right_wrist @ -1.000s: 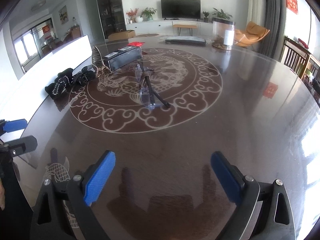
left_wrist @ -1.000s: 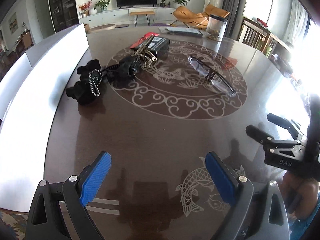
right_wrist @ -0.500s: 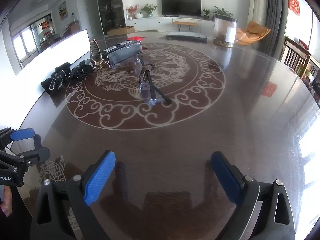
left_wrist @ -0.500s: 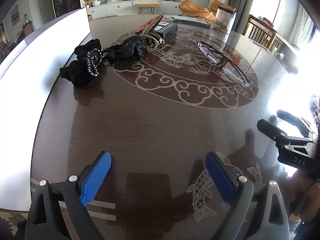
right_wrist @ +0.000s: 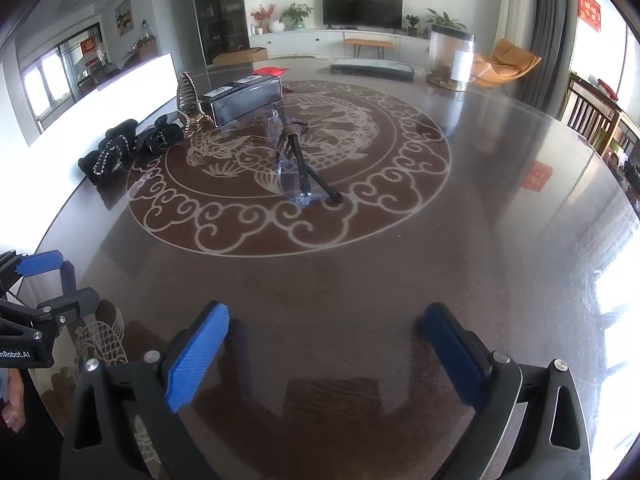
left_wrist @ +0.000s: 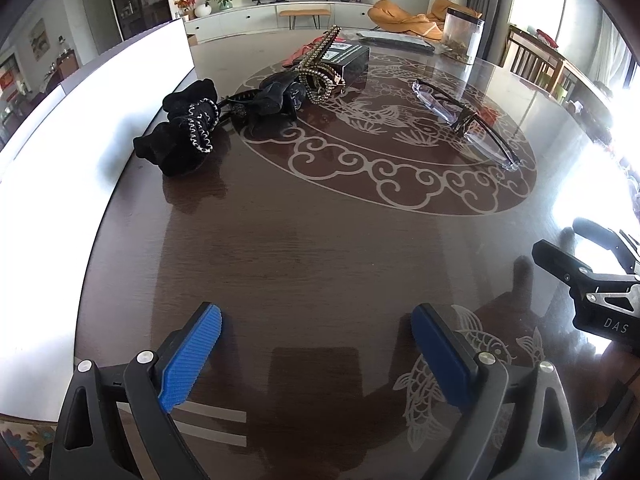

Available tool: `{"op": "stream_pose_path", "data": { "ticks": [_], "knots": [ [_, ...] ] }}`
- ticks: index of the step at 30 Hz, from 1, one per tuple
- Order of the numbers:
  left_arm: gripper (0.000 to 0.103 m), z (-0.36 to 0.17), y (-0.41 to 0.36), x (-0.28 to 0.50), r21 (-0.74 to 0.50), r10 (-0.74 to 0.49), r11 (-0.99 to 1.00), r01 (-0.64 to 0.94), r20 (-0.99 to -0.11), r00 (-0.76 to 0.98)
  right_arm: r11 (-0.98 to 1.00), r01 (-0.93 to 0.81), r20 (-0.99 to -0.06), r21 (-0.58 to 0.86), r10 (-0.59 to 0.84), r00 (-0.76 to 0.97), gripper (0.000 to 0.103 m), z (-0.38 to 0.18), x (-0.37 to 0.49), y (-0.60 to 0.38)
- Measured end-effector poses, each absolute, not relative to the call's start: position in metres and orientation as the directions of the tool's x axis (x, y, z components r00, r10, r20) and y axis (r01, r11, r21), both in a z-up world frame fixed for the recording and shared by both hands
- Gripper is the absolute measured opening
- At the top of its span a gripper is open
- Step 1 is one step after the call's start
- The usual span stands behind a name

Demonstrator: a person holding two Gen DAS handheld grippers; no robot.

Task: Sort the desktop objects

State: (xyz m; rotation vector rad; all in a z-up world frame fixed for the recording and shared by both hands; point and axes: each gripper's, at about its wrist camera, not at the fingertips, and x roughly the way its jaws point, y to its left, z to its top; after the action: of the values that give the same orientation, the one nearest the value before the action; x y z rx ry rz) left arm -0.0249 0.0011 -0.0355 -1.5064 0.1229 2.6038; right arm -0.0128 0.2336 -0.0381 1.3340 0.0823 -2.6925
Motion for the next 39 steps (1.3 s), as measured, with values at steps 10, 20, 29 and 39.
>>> {"op": "stream_pose_path", "data": {
  "ticks": [10, 20, 29, 39],
  "knots": [
    [0.103, -0.037, -0.004, -0.024, 0.005, 0.061, -0.992, -0.129, -0.865, -0.498, -0.987, 0.162, -0.808, -0.01, -0.088, -0.583, 0.103, -0.04, -0.016, 0.23],
    [0.103, -0.037, -0.004, -0.021, 0.005, 0.059, -0.992, -0.126, -0.864, -0.5, -0.987, 0.162, -0.808, -0.009, -0.089, -0.582, 0.103, -0.04, -0.016, 0.23],
    [0.103, -0.037, -0.021, -0.021, 0.002, 0.022, -0.999, -0.047, -0.865, -0.501, -0.983, 0.182, -0.835, -0.009, -0.093, -0.542, 0.103, -0.04, -0.025, 0.229],
    [0.103, -0.039, -0.026, -0.022, 0.002, 0.003, -1.0, -0.01, -0.862, -0.507, -0.977, 0.211, -0.833, 0.024, -0.136, -0.537, 0.103, -0.032, -0.067, 0.228]
  ]
}}
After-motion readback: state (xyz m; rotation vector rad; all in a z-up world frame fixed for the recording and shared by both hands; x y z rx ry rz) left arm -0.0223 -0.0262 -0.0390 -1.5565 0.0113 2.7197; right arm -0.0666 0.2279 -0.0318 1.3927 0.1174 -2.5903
